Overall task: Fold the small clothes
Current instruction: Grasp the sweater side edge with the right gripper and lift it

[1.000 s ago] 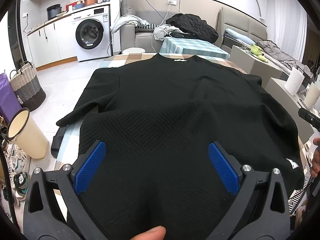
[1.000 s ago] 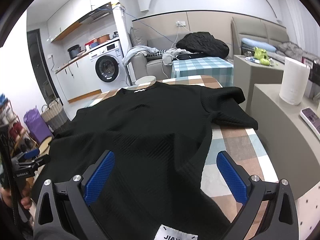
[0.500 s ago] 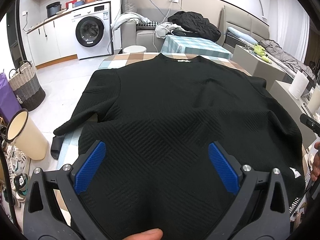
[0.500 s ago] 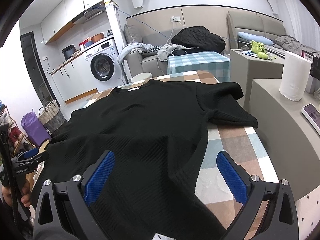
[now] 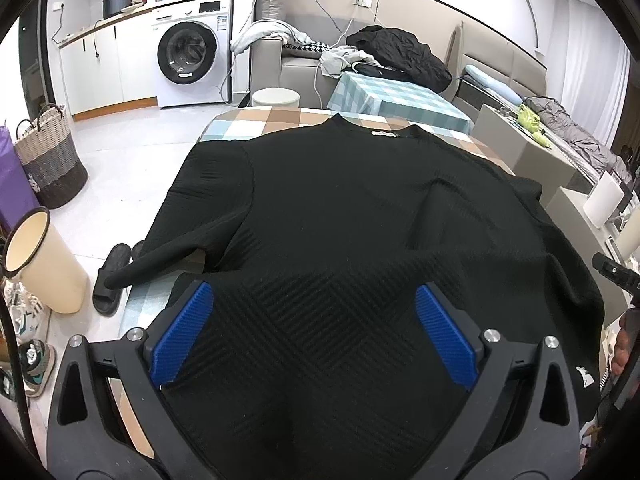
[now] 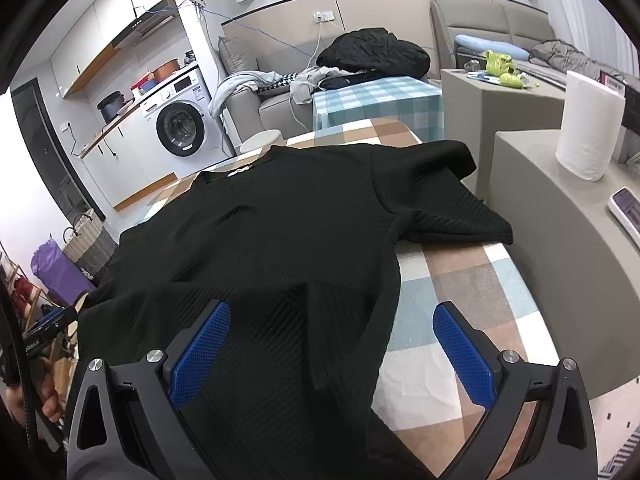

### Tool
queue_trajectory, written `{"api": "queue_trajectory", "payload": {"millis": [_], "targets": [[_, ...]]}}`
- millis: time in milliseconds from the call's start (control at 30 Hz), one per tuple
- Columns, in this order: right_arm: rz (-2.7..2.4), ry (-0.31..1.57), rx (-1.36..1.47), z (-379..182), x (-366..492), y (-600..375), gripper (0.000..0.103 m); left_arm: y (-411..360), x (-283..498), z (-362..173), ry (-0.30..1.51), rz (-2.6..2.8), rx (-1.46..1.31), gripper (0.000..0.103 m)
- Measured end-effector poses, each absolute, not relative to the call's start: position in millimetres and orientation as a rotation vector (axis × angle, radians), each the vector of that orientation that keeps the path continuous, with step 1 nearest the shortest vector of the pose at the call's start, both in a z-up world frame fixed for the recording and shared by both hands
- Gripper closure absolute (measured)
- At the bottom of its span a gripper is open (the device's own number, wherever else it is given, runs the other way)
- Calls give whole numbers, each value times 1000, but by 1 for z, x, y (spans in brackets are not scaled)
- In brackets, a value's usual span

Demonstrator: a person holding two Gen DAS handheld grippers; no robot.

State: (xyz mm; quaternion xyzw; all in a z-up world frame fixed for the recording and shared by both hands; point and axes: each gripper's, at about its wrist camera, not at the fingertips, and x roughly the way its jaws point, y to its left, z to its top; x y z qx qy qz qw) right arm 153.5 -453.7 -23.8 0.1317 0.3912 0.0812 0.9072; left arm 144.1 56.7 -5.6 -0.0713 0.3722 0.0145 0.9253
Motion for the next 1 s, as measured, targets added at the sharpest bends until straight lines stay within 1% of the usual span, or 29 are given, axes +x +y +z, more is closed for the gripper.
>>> {"api": "queue_trajectory", "payload": {"millis": [133,233,267,333,367,567,867,933,1000], "targets": [[140,814,301,-28,164,-464,0,65,156,-11,792,58,-154,3],[105,829,397,-36,174,-485,1,74,162,-17,812,60,-181,5],[88,844,437,-40,179,-494,2,75,164,-18,813,65,-183,5],[45,866,503,-49,187,-510,14,79,167,-19,811,78,-179,5],[29,874,540,-53,192,-517,16,80,169,-20,811,85,-177,5],[-10,899,764,-76,222,-553,21,85,182,-24,818,115,-175,5],[-109,895,864,-89,262,-583,28,87,202,-30,834,133,-191,5],[-143,896,852,-90,266,-587,31,86,205,-31,834,137,-185,5],[-167,890,843,-88,267,-589,31,85,207,-31,834,137,-182,5]]}}
